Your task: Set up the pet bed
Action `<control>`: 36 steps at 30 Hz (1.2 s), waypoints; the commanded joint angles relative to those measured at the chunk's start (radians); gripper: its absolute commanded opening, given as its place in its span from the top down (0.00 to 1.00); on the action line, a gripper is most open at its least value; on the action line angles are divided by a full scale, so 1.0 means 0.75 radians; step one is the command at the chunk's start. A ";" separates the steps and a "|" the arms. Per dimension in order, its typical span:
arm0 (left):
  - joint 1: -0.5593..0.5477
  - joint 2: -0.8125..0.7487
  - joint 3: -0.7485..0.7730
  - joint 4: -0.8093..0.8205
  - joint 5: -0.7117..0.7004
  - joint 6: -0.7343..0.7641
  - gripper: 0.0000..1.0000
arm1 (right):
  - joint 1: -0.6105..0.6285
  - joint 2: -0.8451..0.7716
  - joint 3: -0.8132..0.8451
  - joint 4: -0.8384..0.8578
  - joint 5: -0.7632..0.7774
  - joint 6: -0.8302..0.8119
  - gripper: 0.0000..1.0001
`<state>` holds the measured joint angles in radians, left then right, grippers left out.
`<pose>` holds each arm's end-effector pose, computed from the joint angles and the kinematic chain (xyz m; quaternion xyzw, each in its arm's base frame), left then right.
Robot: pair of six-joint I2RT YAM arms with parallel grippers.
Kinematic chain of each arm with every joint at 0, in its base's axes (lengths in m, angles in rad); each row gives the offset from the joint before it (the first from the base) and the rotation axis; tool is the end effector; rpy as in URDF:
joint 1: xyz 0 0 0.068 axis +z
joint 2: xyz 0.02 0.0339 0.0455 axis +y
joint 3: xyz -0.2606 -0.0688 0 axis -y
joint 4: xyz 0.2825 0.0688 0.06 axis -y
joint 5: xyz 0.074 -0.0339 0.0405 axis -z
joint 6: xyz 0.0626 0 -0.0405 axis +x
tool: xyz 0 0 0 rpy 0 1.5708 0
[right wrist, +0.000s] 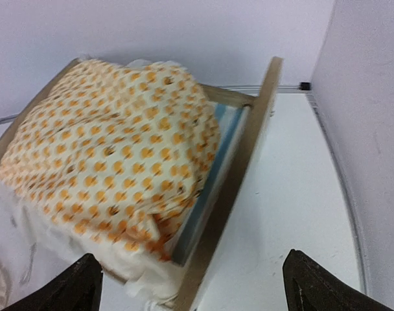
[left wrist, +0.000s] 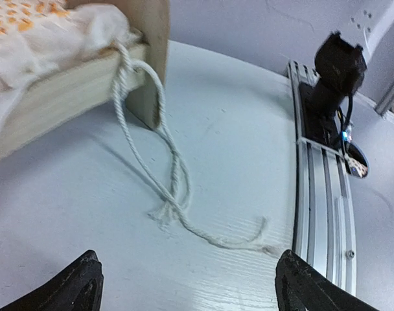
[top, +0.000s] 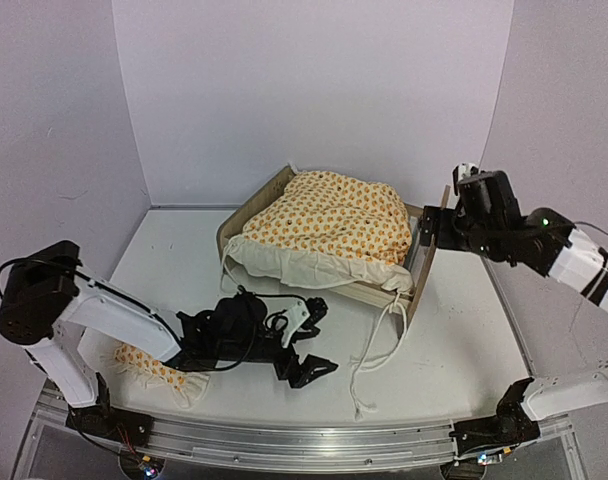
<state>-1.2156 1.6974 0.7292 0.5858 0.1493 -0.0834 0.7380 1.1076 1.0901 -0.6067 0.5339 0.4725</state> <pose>0.1264 -0.3675 0.1226 0.4784 0.6750 -0.3869 0.4072 0.2366 0.1721 0.3269 0.0055 0.8669 0.0571 0.4952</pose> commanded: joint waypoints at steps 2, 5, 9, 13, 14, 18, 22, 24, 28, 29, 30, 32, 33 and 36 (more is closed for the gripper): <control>0.127 -0.278 0.094 -0.318 -0.346 -0.131 0.09 | -0.188 0.237 0.303 -0.225 -0.035 -0.113 0.02; 0.279 -0.347 0.187 -0.563 -0.469 -0.270 0.09 | -0.207 0.320 0.356 -0.244 -0.081 -0.119 0.03; 0.408 -0.400 0.238 -0.648 -0.410 -0.370 0.07 | -0.204 0.370 0.402 -0.277 -0.205 -0.256 0.20; 0.417 -0.310 0.237 -0.455 -0.062 -0.318 0.12 | -0.128 0.333 0.401 -0.279 -0.303 -0.408 0.11; 0.407 -0.269 0.230 -0.353 0.019 -0.264 0.15 | -0.127 0.347 0.422 -0.308 -0.290 -0.400 0.09; 0.301 -0.117 0.195 0.015 0.044 0.314 0.17 | -0.126 0.434 0.503 -0.452 -0.203 -0.344 0.08; 0.308 0.096 0.312 0.148 -0.066 0.805 0.17 | -0.127 0.429 0.480 -0.443 -0.247 -0.358 0.07; 0.313 0.221 0.402 0.173 -0.126 0.982 0.17 | -0.127 0.417 0.474 -0.430 -0.281 -0.358 0.07; 0.322 0.390 0.547 0.223 -0.155 1.156 0.19 | -0.127 0.390 0.436 -0.406 -0.290 -0.365 0.07; 0.322 0.421 0.581 0.228 -0.172 1.187 0.21 | -0.127 0.384 0.429 -0.401 -0.292 -0.366 0.08; 0.322 0.451 0.612 0.232 -0.184 1.207 0.24 | -0.127 0.381 0.419 -0.394 -0.297 -0.368 0.08; 0.322 0.509 0.658 0.235 -0.253 1.250 0.29 | -0.127 0.378 0.406 -0.390 -0.301 -0.365 0.08; 0.322 0.522 0.667 0.234 -0.254 1.273 0.33 | -0.127 0.377 0.403 -0.387 -0.301 -0.362 0.08; 0.313 0.527 0.662 0.234 -0.257 1.292 0.49 | -0.127 0.367 0.395 -0.372 -0.304 -0.362 0.08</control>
<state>-0.9745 2.0853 1.1763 0.6743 0.0063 0.7761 0.6411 1.4139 1.4029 -0.9096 0.3378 0.2047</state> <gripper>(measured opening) 0.600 0.919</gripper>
